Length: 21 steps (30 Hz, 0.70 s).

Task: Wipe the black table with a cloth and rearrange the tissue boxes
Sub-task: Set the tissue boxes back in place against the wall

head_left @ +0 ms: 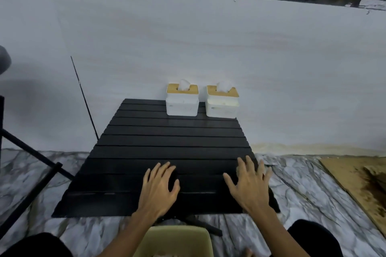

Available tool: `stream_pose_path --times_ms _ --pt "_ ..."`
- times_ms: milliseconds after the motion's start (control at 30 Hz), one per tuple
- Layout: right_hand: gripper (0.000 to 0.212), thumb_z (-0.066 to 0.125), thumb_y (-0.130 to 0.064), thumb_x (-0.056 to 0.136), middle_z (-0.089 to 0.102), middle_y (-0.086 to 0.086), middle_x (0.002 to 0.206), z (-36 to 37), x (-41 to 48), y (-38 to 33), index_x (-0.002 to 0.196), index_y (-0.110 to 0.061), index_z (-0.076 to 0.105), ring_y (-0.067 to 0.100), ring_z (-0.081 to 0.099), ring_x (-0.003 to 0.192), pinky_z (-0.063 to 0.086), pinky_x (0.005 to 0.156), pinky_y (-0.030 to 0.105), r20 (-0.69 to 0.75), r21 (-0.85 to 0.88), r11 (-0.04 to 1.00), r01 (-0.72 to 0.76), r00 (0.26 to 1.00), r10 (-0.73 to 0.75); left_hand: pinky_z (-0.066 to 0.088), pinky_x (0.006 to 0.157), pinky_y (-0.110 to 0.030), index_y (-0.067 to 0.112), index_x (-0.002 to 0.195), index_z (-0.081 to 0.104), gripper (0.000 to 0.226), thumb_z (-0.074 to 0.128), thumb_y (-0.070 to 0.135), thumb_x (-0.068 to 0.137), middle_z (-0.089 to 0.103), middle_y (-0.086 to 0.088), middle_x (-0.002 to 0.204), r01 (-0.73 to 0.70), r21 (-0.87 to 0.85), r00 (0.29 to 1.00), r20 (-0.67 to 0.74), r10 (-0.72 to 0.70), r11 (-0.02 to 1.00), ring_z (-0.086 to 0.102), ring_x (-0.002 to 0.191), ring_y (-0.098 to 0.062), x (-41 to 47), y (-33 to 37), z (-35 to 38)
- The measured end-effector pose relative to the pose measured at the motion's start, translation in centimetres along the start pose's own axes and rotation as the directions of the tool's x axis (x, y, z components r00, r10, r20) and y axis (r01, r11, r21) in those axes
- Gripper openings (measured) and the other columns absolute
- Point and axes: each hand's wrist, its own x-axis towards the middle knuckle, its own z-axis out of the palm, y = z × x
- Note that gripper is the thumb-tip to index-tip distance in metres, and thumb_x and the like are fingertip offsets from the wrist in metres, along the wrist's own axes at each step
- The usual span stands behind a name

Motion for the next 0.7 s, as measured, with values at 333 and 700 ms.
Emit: stream_pose_path --times_ms 333,700 --pt "0.084 0.049 -0.059 0.094 0.033 0.0 0.158 1.3 6.2 -9.9 0.161 -0.026 0.01 0.023 0.024 0.151 0.022 0.125 0.036 -0.034 0.435 0.843 0.316 0.941 -0.335 0.038 0.11 -0.038 0.03 0.141 0.046 0.054 0.054 0.042 0.089 0.048 0.012 0.143 0.005 -0.213 0.985 -0.167 -0.042 0.977 0.044 0.133 -0.009 5.1 -1.8 -0.4" --pt "0.123 0.077 -0.052 0.079 0.016 0.003 0.167 2.1 22.3 -14.3 0.155 -0.042 -0.019 0.025 0.031 0.149 0.044 0.112 0.047 -0.029 0.629 0.761 0.159 0.983 -0.182 0.025 0.119 -0.042 0.04 0.154 0.002 0.093 0.065 0.037 0.086 0.01 0.011 0.163 0.01 -0.251 0.993 -0.111 -0.039 0.968 0.018 0.148 -0.009 20.6 -5.7 -0.5"
